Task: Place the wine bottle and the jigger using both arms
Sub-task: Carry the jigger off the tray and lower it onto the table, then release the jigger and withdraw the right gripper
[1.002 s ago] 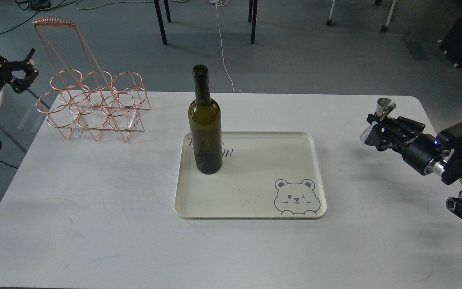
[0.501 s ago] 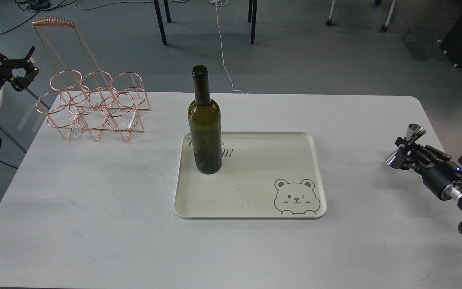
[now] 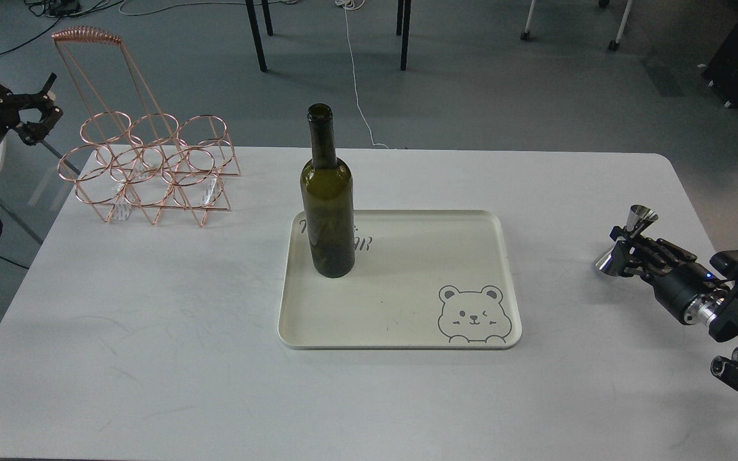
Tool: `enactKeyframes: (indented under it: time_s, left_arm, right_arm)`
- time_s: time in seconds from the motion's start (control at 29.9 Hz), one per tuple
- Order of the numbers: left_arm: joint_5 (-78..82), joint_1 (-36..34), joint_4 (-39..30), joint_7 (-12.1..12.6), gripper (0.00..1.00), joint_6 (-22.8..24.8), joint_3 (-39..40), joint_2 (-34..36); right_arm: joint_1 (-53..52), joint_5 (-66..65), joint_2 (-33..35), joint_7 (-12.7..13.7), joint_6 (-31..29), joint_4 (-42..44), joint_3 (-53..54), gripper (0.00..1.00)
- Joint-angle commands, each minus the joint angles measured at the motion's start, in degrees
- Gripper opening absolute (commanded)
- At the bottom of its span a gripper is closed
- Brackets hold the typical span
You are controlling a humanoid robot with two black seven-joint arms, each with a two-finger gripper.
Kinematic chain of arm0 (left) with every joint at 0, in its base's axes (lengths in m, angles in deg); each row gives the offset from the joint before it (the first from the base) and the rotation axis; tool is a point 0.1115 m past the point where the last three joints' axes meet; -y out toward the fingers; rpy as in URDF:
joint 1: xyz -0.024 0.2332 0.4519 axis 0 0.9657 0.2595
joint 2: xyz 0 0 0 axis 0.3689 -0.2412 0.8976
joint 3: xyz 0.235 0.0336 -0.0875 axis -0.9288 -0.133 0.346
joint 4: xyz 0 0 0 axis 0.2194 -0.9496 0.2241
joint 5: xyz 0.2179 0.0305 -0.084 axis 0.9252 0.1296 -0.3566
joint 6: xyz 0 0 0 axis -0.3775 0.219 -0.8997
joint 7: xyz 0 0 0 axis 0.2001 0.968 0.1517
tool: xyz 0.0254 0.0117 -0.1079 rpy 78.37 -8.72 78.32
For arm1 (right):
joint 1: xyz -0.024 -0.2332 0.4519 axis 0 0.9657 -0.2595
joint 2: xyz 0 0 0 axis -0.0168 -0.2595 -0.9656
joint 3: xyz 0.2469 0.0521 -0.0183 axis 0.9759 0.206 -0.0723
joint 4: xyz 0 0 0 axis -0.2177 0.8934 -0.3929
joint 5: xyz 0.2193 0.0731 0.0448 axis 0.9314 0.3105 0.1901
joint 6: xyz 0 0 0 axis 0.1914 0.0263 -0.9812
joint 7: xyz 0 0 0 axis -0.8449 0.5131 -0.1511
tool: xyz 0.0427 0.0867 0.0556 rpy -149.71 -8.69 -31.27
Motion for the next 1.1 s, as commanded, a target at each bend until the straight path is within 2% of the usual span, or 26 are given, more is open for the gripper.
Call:
enactKeyframes:
  time_s: [0.0,0.17,0.23,0.4,0.47,0.74,0.84,0.97,1.07]
  left_arm:
    - [0.0,0.0,0.0,0.0,0.98,0.0,0.0,0.1]
    - [0.0,0.0,0.0,0.0,0.98,0.0,0.0,0.2]
    - [0.0,0.0,0.0,0.0,0.98,0.0,0.0,0.7]
    - [0.0,0.0,0.0,0.1,0.98,0.1,0.0,1.1]
    - [0.0,0.0,0.0,0.1,0.98,0.2,0.0,1.5]
    - [0.0,0.0,0.0,0.4,0.98,0.2,0.0,2.2]
    - [0.0,-0.1,-0.7,0.9,0.98,0.1,-0.1,3.3]
    - [0.2,-0.9,-4.6,3.1,0.98,0.6,-0.4,7.9]
    - [1.4,-1.8,-4.7,4.1,0.98,0.8,-0.9,8.8]
  right_arm:
    - [0.0,0.0,0.0,0.0,0.0,-0.3,-0.1,0.25]
    - [0.3,0.0,0.6,0.0,0.0,-3.0,-0.2,0.46]
    - [1.0,0.0,0.9,0.0,0.0,-4.4,-0.6,0.5]
    - [2.1,0.0,3.2,0.0,0.0,-6.9,-0.9,0.54]
    - [2.5,0.0,4.7,0.0,0.0,-8.9,-0.9,0.59]
    - [6.7,0.3,15.4,0.0,0.0,-19.0,-0.5,0.73]
    - [7.7,3.5,20.6,0.0,0.0,-25.5,-0.5,0.77]
    - [7.1,11.4,27.4,0.0,0.0,-34.1,-0.7,0.82]
    - [5.3,14.2,31.4,0.0,0.0,-37.2,0.4,0.84]
